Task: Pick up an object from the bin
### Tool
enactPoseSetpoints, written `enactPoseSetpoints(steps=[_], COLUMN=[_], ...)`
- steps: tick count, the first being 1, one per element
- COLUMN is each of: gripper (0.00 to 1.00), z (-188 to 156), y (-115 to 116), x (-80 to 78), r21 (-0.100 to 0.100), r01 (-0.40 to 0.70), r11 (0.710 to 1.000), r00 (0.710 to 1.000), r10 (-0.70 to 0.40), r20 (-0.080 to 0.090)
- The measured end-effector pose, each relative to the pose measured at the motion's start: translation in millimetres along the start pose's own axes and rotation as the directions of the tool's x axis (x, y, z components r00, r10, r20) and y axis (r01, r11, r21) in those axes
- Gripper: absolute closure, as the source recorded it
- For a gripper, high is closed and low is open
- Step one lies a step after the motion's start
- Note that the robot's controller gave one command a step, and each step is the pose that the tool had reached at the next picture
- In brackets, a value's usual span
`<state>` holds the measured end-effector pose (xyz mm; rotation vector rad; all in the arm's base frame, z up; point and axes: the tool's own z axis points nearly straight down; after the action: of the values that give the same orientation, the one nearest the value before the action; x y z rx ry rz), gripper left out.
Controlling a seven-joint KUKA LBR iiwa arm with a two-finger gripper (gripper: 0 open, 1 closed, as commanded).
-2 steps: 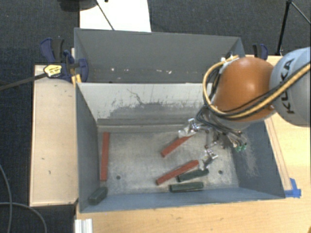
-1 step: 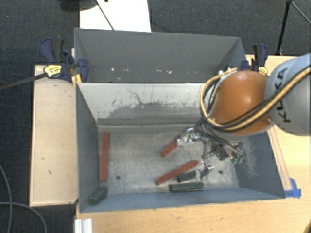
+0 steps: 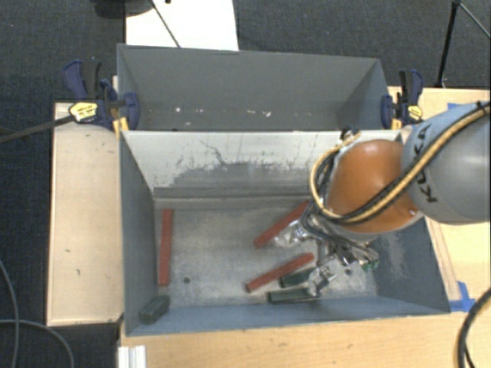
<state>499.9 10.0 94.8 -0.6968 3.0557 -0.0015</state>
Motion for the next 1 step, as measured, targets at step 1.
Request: enactPoseSetpoints(steps=[1], gripper=[1.0], z=[19.1], y=[-13.8], x=[-9.6], r21=[0.003], r01=[-0.108], r11=[0.994], r00=[0.994], r10=[0.108], r20=[0.002])
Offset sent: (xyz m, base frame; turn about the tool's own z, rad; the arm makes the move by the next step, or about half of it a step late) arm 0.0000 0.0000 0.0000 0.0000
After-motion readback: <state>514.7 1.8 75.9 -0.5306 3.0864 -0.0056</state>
